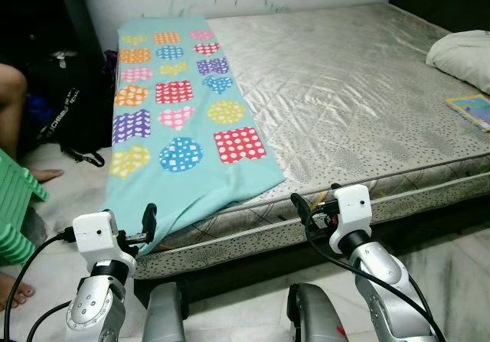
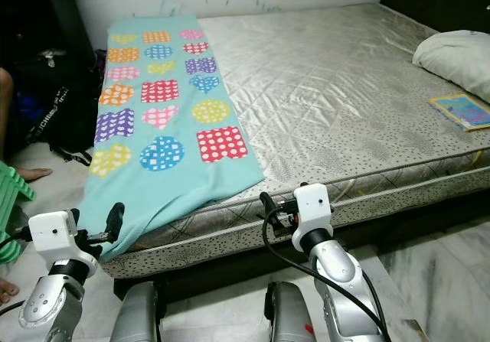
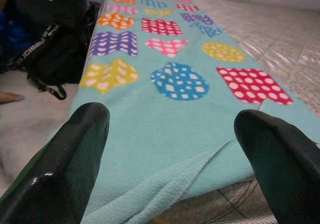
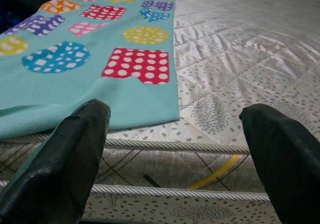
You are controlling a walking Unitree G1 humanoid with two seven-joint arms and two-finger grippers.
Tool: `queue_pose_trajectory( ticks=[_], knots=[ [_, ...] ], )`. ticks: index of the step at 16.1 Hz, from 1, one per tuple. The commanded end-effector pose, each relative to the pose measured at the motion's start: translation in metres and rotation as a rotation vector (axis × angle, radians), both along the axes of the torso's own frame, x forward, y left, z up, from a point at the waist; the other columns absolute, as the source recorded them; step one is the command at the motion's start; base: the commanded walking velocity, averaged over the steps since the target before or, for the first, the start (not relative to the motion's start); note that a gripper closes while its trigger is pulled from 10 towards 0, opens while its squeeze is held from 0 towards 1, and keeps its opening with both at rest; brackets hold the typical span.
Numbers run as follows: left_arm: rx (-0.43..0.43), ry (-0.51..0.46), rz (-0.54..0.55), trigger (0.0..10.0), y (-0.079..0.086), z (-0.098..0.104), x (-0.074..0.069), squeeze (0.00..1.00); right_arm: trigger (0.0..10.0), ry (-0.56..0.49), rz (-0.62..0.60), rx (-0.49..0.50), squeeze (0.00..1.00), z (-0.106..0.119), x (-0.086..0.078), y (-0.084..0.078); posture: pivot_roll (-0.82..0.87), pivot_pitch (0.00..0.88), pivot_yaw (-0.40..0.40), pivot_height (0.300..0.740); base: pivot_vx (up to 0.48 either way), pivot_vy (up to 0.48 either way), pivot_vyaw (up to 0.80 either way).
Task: Clean up the room
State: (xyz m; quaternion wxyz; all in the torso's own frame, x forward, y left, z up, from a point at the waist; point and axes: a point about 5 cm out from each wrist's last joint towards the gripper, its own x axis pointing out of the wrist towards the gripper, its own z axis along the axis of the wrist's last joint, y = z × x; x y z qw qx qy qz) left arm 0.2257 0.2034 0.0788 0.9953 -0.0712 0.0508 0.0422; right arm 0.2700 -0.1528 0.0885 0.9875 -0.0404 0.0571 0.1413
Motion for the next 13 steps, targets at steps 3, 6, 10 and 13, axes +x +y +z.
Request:
queue_pose_trajectory(
  ticks=[3, 6, 10, 13],
  knots=[
    [0.000, -0.006, 0.008, 10.0, 0.0006, 0.0018, 0.0011, 0.00, 10.0, -0.023, 0.023, -0.012, 0.00, 0.0043, 0.0011, 0.0036, -0.11, 0.000, -0.012, 0.569, 0.000, 0.000, 0.74],
    [-0.002, -0.006, 0.012, 10.0, 0.0005, 0.0021, 0.0021, 0.00, 10.0, -0.025, 0.027, -0.022, 0.00, 0.0036, 0.0012, 0.0040, -0.10, 0.000, -0.011, 0.569, 0.000, 0.000, 0.74],
    [-0.003, -0.007, -0.018, 10.0, -0.0024, 0.0027, 0.0039, 0.00, 10.0, -0.020, 0.025, -0.014, 0.00, 0.0028, 0.0014, 0.0046, -0.11, 0.000, -0.010, 0.569, 0.000, 0.000, 0.47],
    [-0.005, -0.007, -0.027, 10.0, -0.0033, 0.0027, 0.0039, 0.00, 10.0, -0.014, 0.021, 0.005, 0.00, 0.0025, 0.0020, 0.0041, -0.10, 0.000, -0.010, 0.569, 0.000, 0.000, 0.00]
  ],
)
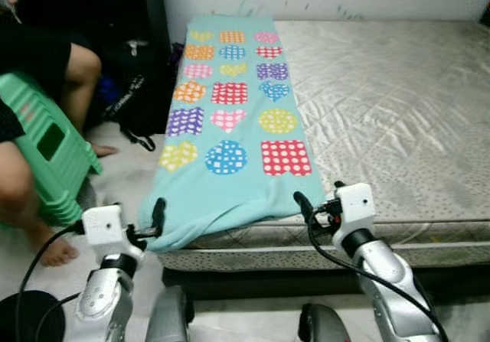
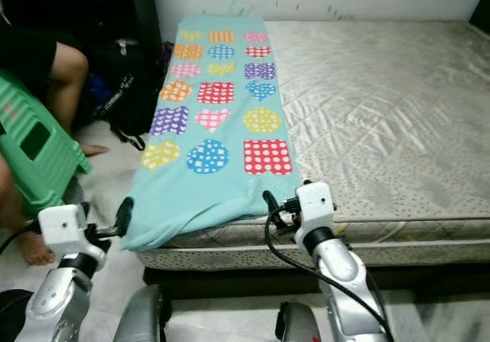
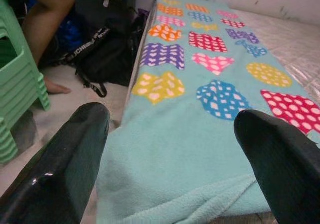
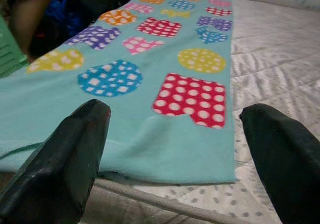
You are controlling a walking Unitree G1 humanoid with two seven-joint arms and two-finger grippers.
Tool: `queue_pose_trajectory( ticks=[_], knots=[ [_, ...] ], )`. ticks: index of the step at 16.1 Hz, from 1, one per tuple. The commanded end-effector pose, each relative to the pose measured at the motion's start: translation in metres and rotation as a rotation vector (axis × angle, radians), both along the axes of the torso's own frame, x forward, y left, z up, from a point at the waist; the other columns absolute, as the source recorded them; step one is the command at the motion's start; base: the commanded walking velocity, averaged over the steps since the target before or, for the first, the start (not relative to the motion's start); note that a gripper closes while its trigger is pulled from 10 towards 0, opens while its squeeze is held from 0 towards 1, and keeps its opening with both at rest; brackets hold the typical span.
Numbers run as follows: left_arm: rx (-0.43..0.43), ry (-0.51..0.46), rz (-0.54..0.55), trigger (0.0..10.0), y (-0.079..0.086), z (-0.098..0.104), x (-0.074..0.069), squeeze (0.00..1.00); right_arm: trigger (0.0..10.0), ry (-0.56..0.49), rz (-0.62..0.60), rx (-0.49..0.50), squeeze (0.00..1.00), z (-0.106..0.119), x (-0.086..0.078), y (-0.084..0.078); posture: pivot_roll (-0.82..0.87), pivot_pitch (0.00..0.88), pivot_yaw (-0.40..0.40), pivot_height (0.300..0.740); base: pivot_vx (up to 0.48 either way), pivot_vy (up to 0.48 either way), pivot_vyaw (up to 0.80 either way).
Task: Clean up the room
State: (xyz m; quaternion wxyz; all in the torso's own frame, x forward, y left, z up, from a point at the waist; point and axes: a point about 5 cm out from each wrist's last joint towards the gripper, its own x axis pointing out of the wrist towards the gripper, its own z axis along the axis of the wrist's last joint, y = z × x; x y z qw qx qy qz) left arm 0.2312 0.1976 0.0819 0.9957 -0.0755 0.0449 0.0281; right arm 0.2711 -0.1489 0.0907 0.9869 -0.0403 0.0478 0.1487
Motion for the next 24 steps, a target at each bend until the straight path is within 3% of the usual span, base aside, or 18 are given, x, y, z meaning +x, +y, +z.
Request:
queue_pose_trajectory(
  ticks=[1, 8, 15, 21, 24],
  knots=[
    [0.004, 0.007, -0.002, 10.0, 0.002, 0.000, -0.001, 0.00, 10.0, 0.003, 0.007, 0.004, 0.00, 0.000, 0.001, 0.001, -0.10, 0.000, -0.010, 0.569, 0.000, 0.000, 0.00],
    [0.004, -0.004, -0.018, 10.0, 0.001, 0.000, -0.001, 0.00, 10.0, -0.010, 0.030, -0.006, 0.00, 0.001, 0.000, 0.004, -0.10, 0.000, -0.010, 0.569, 0.183, 0.000, 0.00],
    [0.007, 0.002, -0.014, 10.0, 0.001, 0.000, 0.000, 0.00, 10.0, -0.012, 0.036, -0.006, 0.00, 0.001, 0.001, 0.004, -0.10, 0.000, -0.012, 0.569, 0.339, 0.000, 0.47],
    [-0.003, 0.005, 0.003, 10.0, 0.002, 0.000, 0.000, 0.00, 10.0, -0.003, 0.031, -0.003, 0.00, -0.001, 0.000, 0.004, -0.10, 0.000, -0.009, 0.569, 0.000, 0.000, 0.00],
    [-0.037, 0.097, 0.044, 10.0, 0.004, -0.011, 0.000, 0.00, 10.0, -0.001, 0.030, -0.005, 0.00, -0.001, 0.000, 0.003, -0.10, 0.000, -0.011, 0.569, 0.000, 0.000, 0.00]
  ],
)
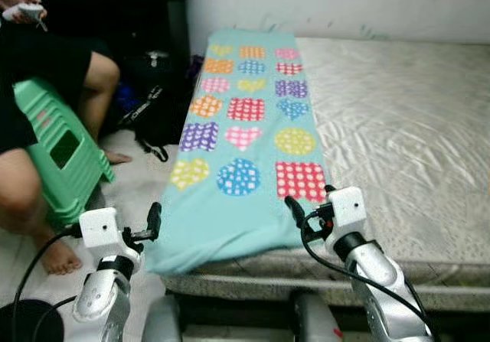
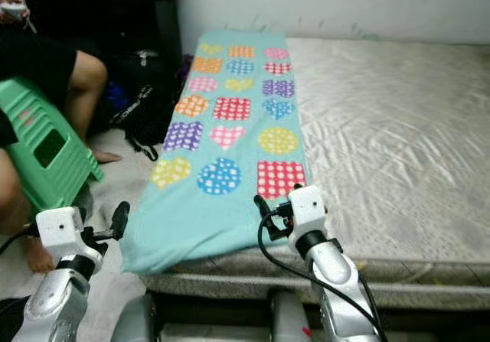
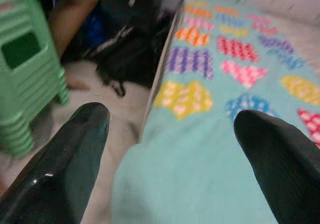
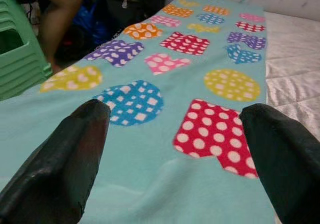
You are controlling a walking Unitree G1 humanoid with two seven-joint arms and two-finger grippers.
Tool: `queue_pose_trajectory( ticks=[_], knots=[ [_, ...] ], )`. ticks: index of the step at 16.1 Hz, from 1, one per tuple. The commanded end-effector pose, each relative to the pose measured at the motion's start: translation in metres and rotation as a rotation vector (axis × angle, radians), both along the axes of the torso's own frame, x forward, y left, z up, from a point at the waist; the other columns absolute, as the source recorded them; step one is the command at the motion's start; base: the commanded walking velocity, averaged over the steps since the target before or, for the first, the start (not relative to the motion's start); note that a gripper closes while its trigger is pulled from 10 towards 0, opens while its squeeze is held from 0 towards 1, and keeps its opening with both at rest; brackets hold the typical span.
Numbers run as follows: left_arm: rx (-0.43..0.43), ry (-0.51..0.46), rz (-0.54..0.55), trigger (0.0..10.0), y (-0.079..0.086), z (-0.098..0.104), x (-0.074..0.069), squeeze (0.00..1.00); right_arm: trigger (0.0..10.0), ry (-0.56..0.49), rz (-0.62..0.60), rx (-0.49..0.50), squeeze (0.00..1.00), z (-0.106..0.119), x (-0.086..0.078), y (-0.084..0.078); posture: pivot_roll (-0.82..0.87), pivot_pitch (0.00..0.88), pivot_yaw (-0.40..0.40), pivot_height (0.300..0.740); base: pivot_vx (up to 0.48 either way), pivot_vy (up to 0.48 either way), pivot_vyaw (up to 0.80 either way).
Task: Clean up the room
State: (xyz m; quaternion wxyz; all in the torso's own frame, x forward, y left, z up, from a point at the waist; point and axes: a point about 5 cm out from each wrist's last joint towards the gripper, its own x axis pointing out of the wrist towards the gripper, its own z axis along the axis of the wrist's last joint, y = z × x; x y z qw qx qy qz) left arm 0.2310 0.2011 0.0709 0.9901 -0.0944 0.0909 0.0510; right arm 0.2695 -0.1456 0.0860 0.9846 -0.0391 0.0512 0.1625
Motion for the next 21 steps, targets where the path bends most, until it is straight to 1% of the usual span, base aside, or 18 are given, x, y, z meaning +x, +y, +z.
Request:
queue_pose_trajectory(
  ticks=[1, 2, 3, 5, 6, 7, 9, 10, 11, 12, 13, 14, 15, 17, 18, 19, 20, 21],
  knots=[
    [-0.015, 0.050, 0.022, 10.0, 0.004, -0.006, 0.003, 0.00, 10.0, -0.009, 0.000, -0.015, 0.00, 0.003, 0.002, 0.000, -0.11, 0.000, -0.011, 0.569, 0.000, 0.000, 0.00],
    [-0.018, 0.085, 0.031, 10.0, 0.006, -0.010, 0.005, 0.00, 10.0, -0.007, -0.001, -0.032, 0.00, 0.004, 0.001, -0.001, -0.11, 0.000, -0.008, 0.569, 0.000, 0.000, 0.00],
    [-0.016, 0.162, 0.058, 10.0, 0.012, -0.020, 0.010, 0.00, 10.0, -0.011, -0.015, -0.048, 0.00, 0.005, -0.002, -0.005, -0.12, 0.000, -0.001, 0.569, 0.000, 0.000, 0.00],
    [-0.024, 0.196, 0.072, 10.0, 0.018, -0.024, 0.016, 0.00, 10.0, -0.013, -0.058, -0.044, 0.00, 0.008, -0.006, -0.013, -0.14, 0.012, 0.009, 0.569, 0.000, 0.000, 0.00],
    [-0.010, 0.236, 0.073, 10.0, 0.022, -0.029, 0.018, 0.00, 10.0, -0.017, -0.083, -0.052, 0.00, 0.010, -0.008, -0.018, -0.15, 0.023, 0.016, 0.569, 0.000, 0.000, 0.00],
    [-0.034, 0.262, 0.088, 10.0, 0.027, -0.033, 0.022, 0.00, 10.0, -0.009, -0.144, -0.072, 0.00, 0.012, -0.010, -0.030, -0.17, 0.049, 0.024, 0.569, 0.000, 0.000, 0.00],
    [-0.040, 0.329, 0.048, 10.0, 0.021, -0.043, 0.032, 0.00, 10.0, 0.030, -0.261, -0.065, 0.00, 0.010, -0.014, -0.054, -0.17, 0.081, 0.023, 0.569, 0.000, 0.000, 0.00],
    [-0.035, 0.336, 0.033, 10.0, 0.016, -0.045, 0.035, 0.00, 10.0, 0.064, -0.295, -0.072, 0.00, 0.005, -0.018, -0.061, -0.18, 0.092, 0.022, 0.569, 0.000, 0.000, 0.00],
    [-0.036, 0.335, 0.024, 10.0, 0.014, -0.045, 0.038, 0.00, 10.0, 0.078, -0.307, -0.058, 0.00, 0.004, -0.019, -0.062, -0.18, 0.094, 0.022, 0.569, 0.000, 0.000, 0.00],
    [-0.039, 0.324, 0.005, 10.0, 0.008, -0.043, 0.041, 0.00, 10.0, 0.090, -0.278, -0.066, 0.00, 0.004, -0.020, -0.059, -0.19, 0.109, 0.024, 0.569, 0.000, 0.000, 0.00],
    [-0.031, 0.306, -0.008, 10.0, 0.004, -0.041, 0.041, 0.00, 10.0, 0.080, -0.271, -0.062, 0.00, 0.006, -0.016, -0.057, -0.18, 0.108, 0.024, 0.569, 0.000, 0.000, 0.00],
    [-0.016, 0.276, -0.031, 10.0, -0.003, -0.035, 0.038, 0.00, 10.0, 0.058, -0.272, -0.045, 0.00, 0.011, -0.005, -0.054, -0.17, 0.104, 0.022, 0.569, 0.000, 0.000, 0.00],
    [-0.010, 0.269, -0.045, 10.0, -0.006, -0.032, 0.029, 0.00, 10.0, 0.052, -0.266, -0.035, 0.00, 0.012, 0.004, -0.050, -0.15, 0.099, 0.018, 0.569, 0.000, 0.000, 0.00],
    [0.001, 0.265, -0.074, 10.0, -0.009, -0.026, 0.006, 0.00, 10.0, 0.068, -0.234, -0.007, 0.00, 0.008, 0.022, -0.038, -0.09, 0.096, 0.007, 0.569, 0.000, 0.000, 0.00],
    [-0.007, 0.288, -0.088, 10.0, -0.010, -0.022, -0.015, 0.00, 10.0, 0.093, -0.212, -0.001, 0.00, 0.002, 0.032, -0.027, -0.06, 0.095, 0.003, 0.569, 0.000, 0.000, 0.00],
    [-0.008, 0.305, -0.097, 10.0, -0.010, -0.022, -0.025, 0.00, 10.0, 0.102, -0.201, 0.012, 0.00, 0.000, 0.037, -0.021, -0.04, 0.094, 0.000, 0.569, 0.000, 0.000, 0.00],
    [0.011, 0.335, -0.128, 10.0, -0.011, -0.021, -0.038, 0.00, 10.0, 0.156, -0.176, -0.005, 0.00, -0.010, 0.043, -0.011, -0.01, 0.088, 0.000, 0.569, 0.000, 0.000, 0.00],
    [0.019, 0.344, -0.143, 10.0, -0.012, -0.021, -0.042, 0.00, 10.0, 0.193, -0.170, -0.014, 0.00, -0.017, 0.046, -0.006, 0.00, 0.085, 0.001, 0.569, 0.000, 0.000, 0.00]
  ],
)
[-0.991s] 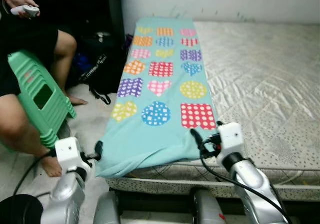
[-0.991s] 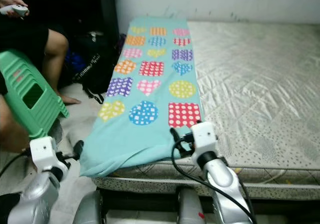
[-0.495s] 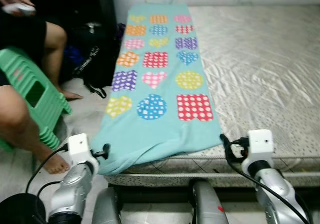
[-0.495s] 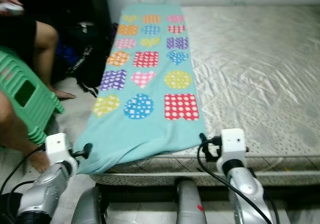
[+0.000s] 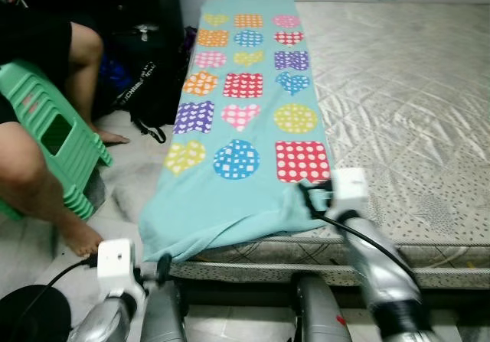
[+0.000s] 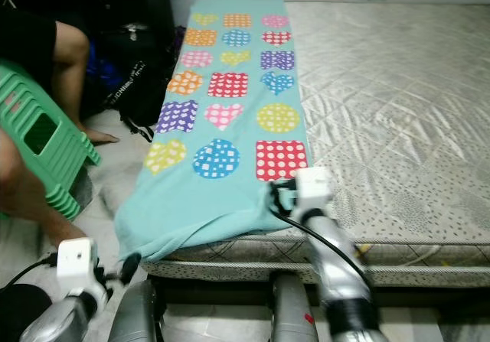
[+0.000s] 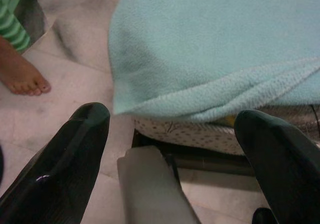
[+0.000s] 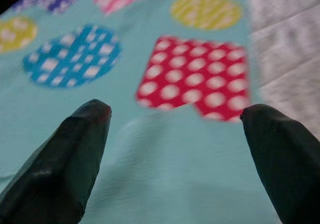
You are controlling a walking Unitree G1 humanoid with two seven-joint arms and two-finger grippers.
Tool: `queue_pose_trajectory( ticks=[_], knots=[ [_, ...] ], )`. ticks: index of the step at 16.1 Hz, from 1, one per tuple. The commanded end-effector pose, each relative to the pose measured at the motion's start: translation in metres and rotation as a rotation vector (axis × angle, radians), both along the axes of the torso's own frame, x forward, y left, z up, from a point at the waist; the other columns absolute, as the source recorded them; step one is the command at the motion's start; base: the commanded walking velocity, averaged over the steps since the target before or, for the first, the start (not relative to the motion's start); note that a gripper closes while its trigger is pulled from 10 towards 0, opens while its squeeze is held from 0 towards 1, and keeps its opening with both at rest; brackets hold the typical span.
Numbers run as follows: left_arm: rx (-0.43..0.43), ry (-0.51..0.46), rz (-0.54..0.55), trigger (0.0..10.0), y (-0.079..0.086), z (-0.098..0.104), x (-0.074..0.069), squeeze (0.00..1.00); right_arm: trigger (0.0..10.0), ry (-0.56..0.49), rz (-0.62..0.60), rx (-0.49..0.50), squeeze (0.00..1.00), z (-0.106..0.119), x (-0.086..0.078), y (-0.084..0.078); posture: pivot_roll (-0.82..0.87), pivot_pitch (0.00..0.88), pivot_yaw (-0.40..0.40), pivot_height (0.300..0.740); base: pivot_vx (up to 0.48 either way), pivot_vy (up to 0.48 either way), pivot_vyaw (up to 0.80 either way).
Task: Clean up the room
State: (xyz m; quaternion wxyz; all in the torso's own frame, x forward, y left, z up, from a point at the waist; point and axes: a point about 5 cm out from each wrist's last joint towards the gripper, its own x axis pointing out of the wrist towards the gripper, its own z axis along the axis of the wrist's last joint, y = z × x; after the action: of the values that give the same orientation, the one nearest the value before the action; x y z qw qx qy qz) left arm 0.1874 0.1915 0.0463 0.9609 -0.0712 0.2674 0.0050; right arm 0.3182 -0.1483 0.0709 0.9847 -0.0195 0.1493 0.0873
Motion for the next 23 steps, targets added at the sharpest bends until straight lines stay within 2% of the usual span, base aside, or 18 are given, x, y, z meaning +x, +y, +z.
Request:
queue_pose_trajectory(
  ticks=[1, 4, 6, 7, 8, 9, 13, 14, 18, 19, 20, 21, 22, 23],
  knots=[
    [0.008, -0.005, -0.018, 10.0, -0.002, 0.006, 0.000, 0.00, 10.0, 0.050, 0.005, -0.012, 0.00, -0.009, 0.003, 0.004, 0.03, 0.080, 0.002, 0.569, 0.000, 0.000, 0.00],
    [0.032, -0.015, -0.064, 10.0, -0.004, 0.019, 0.005, 0.00, 10.0, 0.141, 0.017, -0.036, 0.00, -0.021, 0.015, 0.028, 0.07, 0.069, 0.015, 0.569, 0.000, 0.000, 0.00],
    [0.043, -0.023, -0.076, 10.0, -0.003, 0.024, 0.007, 0.00, 10.0, 0.125, 0.035, -0.094, 0.00, -0.020, 0.019, 0.045, 0.09, 0.066, 0.022, 0.569, 0.000, 0.000, 0.00],
    [0.046, -0.021, -0.077, 10.0, -0.002, 0.024, 0.007, 0.00, 10.0, 0.120, 0.038, -0.101, 0.00, -0.020, 0.020, 0.048, 0.09, 0.062, 0.024, 0.569, 0.000, 0.000, 0.00],
    [0.054, -0.022, -0.079, 10.0, 0.000, 0.027, 0.008, 0.00, 10.0, 0.097, 0.052, -0.163, 0.00, -0.019, 0.022, 0.059, 0.10, 0.057, 0.027, 0.569, 0.000, 0.000, 0.00],
    [0.056, -0.022, -0.080, 10.0, 0.000, 0.028, 0.008, 0.00, 10.0, 0.090, 0.054, -0.183, 0.00, -0.018, 0.022, 0.061, 0.10, 0.057, 0.027, 0.569, 0.000, 0.000, 0.00],
    [0.068, -0.021, -0.083, 10.0, 0.001, 0.029, 0.010, 0.00, 10.0, 0.055, 0.047, -0.391, 0.00, -0.020, 0.024, 0.053, 0.11, 0.051, 0.027, 0.569, 0.000, 0.000, 0.00],
    [0.070, -0.020, -0.084, 10.0, 0.001, 0.030, 0.010, 0.00, 10.0, 0.062, 0.038, -0.410, 0.00, -0.022, 0.024, 0.049, 0.11, 0.052, 0.025, 0.569, 0.000, 0.000, 0.00],
    [0.070, -0.020, -0.084, 10.0, 0.001, 0.030, 0.010, 0.00, 10.0, 0.062, 0.038, -0.410, 0.00, -0.022, 0.024, 0.049, 0.11, 0.052, 0.025, 0.569, 0.000, 0.000, 0.00],
    [0.068, -0.016, -0.085, 10.0, -0.001, 0.029, 0.010, 0.00, 10.0, 0.138, -0.008, -0.375, 0.00, -0.031, 0.020, 0.038, 0.10, 0.054, 0.023, 0.569, 0.000, 0.000, 0.00],
    [0.065, -0.012, -0.086, 10.0, -0.002, 0.028, 0.009, 0.00, 9.1, 0.230, -0.048, -0.312, 0.00, -0.042, 0.014, 0.030, 0.10, 0.054, 0.023, 0.569, 0.000, 0.000, 0.00],
    [0.065, -0.009, -0.088, 10.0, -0.003, 0.027, 0.009, 0.00, 4.0, 0.281, -0.037, -0.288, 0.00, -0.047, 0.010, 0.029, 0.09, 0.055, 0.020, 0.569, 0.000, 0.000, 0.00],
    [0.064, -0.009, -0.089, 10.0, -0.003, 0.027, 0.010, 0.00, 1.1, 0.292, -0.047, -0.276, 0.00, -0.048, 0.009, 0.028, 0.09, 0.054, 0.019, 0.569, 0.000, 0.000, 0.00],
    [0.064, -0.009, -0.089, 10.0, -0.003, 0.027, 0.010, 0.00, 0.0, 0.298, -0.048, -0.273, 0.00, -0.049, 0.009, 0.027, 0.09, 0.055, 0.019, 0.569, 0.000, 0.000, 0.00]
  ],
)
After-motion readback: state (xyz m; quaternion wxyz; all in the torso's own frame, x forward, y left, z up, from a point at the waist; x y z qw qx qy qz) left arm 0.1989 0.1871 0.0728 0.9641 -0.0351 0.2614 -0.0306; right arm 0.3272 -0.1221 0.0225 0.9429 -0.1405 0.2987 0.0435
